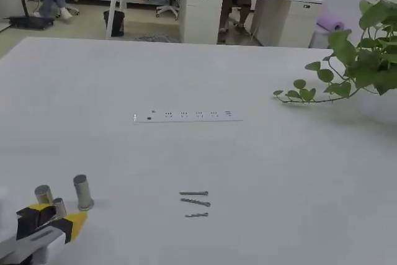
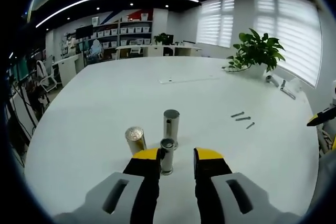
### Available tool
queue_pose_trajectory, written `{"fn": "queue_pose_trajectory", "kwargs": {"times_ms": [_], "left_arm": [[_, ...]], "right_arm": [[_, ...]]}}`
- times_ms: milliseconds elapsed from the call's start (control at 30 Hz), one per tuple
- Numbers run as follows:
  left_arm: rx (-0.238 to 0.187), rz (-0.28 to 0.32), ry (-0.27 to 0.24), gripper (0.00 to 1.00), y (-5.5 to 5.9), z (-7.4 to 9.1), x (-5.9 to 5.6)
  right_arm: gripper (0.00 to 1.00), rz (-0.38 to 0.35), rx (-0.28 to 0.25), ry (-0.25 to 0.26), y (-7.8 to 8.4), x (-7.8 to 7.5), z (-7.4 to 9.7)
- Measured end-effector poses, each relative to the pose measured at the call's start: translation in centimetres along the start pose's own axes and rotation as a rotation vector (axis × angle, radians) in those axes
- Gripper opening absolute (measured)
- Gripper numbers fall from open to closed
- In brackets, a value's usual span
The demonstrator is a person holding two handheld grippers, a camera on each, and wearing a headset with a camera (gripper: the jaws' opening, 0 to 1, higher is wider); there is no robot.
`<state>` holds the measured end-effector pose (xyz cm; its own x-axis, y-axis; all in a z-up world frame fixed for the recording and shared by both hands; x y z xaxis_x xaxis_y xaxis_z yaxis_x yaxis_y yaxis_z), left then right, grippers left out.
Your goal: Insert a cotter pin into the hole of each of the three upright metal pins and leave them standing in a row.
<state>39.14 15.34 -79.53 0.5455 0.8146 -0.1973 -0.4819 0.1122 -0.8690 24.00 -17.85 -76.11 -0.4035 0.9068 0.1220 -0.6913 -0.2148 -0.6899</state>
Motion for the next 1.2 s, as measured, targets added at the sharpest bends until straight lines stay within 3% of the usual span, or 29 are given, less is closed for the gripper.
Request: {"fn": "queue_pose_trajectory", "kwargs": {"times_ms": [233, 333, 400, 567, 1000, 1033, 1133, 1200], "left_arm": [[-0.013, 0.018, -0.008, 0.18, -0.1, -0.3, 0.2], [-0.006, 0.012, -0.018, 0.11, 0.0, -0.2, 0.4], [-0.003, 0.029, 0.005, 0.12, 0.1, -0.3, 0.3], [0.001, 0.020, -0.016, 0.08, 0.1, -0.2, 0.5], [0.002, 0.001, 0.002, 0.07, 0.2, 0.0, 0.4], [-0.004, 0.048, 0.013, 0.07, 0.3, 0.0, 0.1], [-0.001, -0.007, 0.029, 0.07, 0.0, 0.4, -0.3], [0.002, -0.009, 0.046, 0.07, 0.1, 0.6, -0.7]], "right_arm": [[0.95, -0.008, 0.002, 0.001, 0.1, 0.0, 0.0], [0.95, -0.005, 0.000, 0.001, 0.1, 0.0, 0.0], [0.95, -0.004, -0.003, -0.001, 0.0, 0.1, 0.0], [0.95, -0.015, 0.001, -0.007, 0.3, 0.2, -0.1], [0.95, -0.017, -0.018, -0.005, 0.0, 0.3, 0.1], [0.95, -0.017, -0.020, -0.006, 0.0, 0.3, 0.2], [0.95, -0.014, -0.025, -0.006, -0.2, 0.4, 0.1], [0.95, -0.014, -0.028, -0.009, -0.2, 0.4, 0.1]]}}
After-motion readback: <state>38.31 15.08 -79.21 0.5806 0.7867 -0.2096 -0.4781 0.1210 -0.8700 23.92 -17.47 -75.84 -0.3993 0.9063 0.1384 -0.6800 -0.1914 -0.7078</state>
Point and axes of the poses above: the centre of the closed fingertips' face, and the gripper's own axes: z roughly backward along the fingers, x roughly to its left, y roughly out of its underside, the point moved 7 cm from there along z, roughly backward along the fingers, and after that the axes turned 12 degrees about y, right-handed, at the moved point
